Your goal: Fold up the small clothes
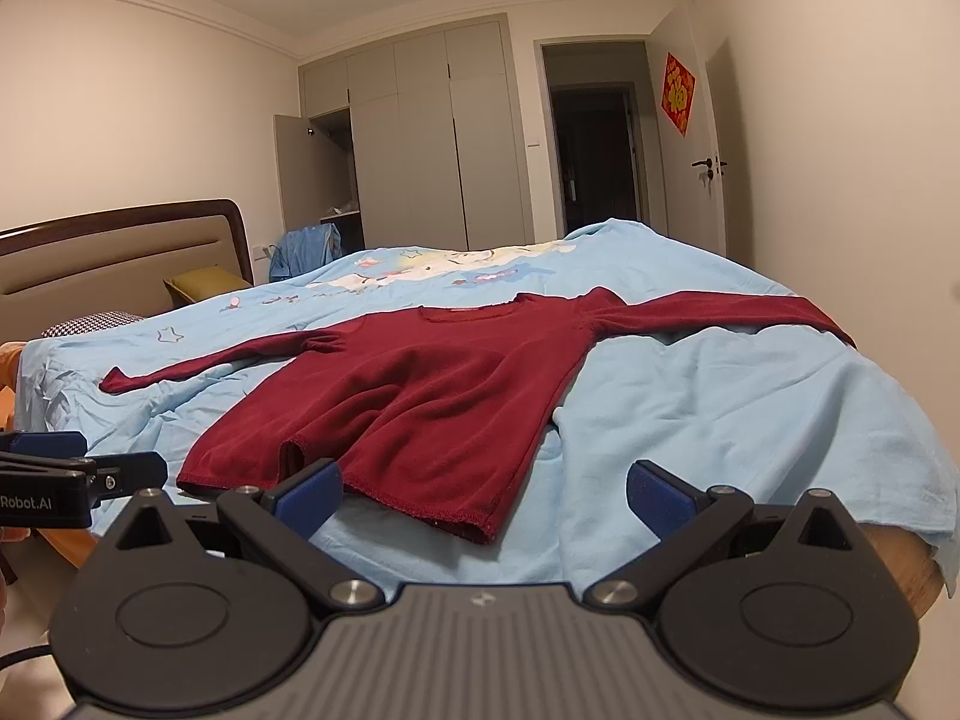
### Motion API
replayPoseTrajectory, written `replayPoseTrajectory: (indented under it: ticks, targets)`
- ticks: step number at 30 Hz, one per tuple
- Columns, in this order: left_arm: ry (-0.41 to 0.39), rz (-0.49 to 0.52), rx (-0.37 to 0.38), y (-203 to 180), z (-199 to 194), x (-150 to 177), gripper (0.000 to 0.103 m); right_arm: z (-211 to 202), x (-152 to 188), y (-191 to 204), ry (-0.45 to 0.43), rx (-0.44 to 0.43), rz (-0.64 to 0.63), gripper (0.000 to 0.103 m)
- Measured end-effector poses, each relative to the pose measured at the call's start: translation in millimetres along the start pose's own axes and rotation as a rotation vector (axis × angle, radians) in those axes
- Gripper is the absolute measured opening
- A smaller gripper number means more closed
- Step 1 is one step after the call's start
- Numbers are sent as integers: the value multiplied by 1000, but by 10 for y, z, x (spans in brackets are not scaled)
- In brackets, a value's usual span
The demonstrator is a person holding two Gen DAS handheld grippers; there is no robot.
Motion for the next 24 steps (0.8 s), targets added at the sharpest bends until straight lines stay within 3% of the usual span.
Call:
replayPoseTrajectory:
  ticks: [24]
  targets:
    - [4,0,0,-4,8,-4,102,24,22,4,6,0,3,103]
Point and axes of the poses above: each gripper's, at about its wrist camera, not at the fingertips, and z roughly the way its jaws point, y to its left, x to its underside, the point moved 3 cm from there along z, roughly the way its jaws point, and after that the axes turned 1 degree about y, right-handed, at the moved point
